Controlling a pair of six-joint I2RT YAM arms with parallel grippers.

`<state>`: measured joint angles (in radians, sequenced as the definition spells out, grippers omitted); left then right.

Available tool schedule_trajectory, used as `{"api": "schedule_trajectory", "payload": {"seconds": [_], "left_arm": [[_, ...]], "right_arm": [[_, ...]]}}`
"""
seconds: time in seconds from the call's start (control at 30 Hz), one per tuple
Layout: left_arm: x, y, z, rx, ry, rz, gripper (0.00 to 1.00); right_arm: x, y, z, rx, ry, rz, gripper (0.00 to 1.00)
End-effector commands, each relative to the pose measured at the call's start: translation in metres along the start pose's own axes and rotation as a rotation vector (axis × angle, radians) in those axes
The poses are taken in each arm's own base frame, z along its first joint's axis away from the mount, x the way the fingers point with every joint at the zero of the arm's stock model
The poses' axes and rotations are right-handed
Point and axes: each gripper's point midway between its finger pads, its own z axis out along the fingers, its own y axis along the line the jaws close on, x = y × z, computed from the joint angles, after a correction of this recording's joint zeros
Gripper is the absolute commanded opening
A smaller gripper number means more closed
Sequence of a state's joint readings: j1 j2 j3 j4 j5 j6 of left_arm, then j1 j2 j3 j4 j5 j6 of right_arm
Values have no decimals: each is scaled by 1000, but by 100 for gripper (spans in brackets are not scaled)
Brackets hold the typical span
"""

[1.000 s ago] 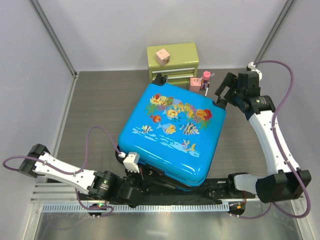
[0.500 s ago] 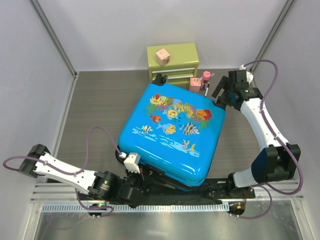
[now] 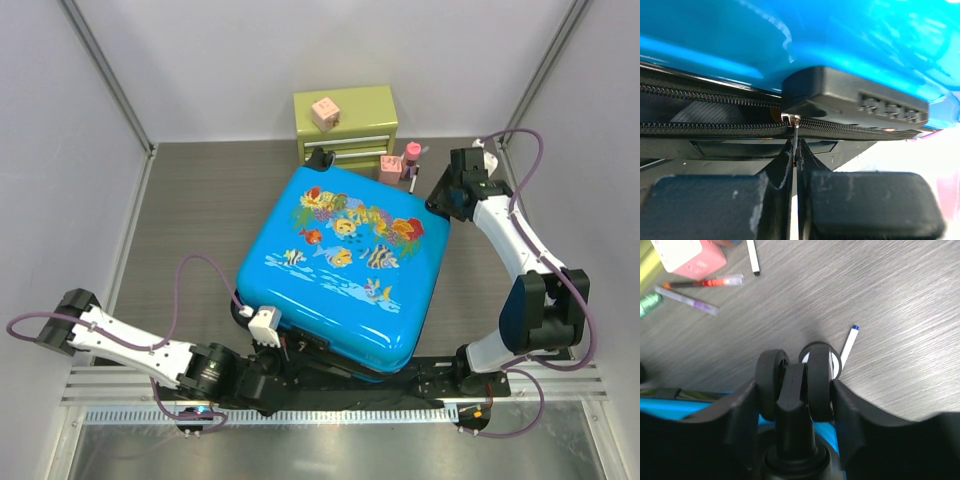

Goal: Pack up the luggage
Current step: Zip the luggage at the center of the board.

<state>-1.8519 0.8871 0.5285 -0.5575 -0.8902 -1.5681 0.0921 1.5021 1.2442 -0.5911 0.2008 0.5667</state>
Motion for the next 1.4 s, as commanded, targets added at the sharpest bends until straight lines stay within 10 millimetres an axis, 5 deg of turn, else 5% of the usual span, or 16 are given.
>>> {"api": "schedule_trajectory", "payload": {"seconds": [0.0, 0.17, 0.53, 1.1, 1.37], "left_arm": [[-10, 24, 8, -63, -82, 55, 0], [-11, 34, 7, -91, -82, 65, 0], [-38, 79, -12, -167, -125, -9, 0], [-50, 112, -28, -276, -115, 13, 0], [-57, 127, -31, -265, -139, -18, 0]], "right_arm": [[19, 1, 8, -2, 66, -46, 42], [18, -6, 9, 24, 55, -70, 1], [-4, -35, 5, 135, 3, -138, 1], [-27, -74, 8, 226, -17, -131, 1], [-39, -75, -2, 211, -45, -119, 1]]}}
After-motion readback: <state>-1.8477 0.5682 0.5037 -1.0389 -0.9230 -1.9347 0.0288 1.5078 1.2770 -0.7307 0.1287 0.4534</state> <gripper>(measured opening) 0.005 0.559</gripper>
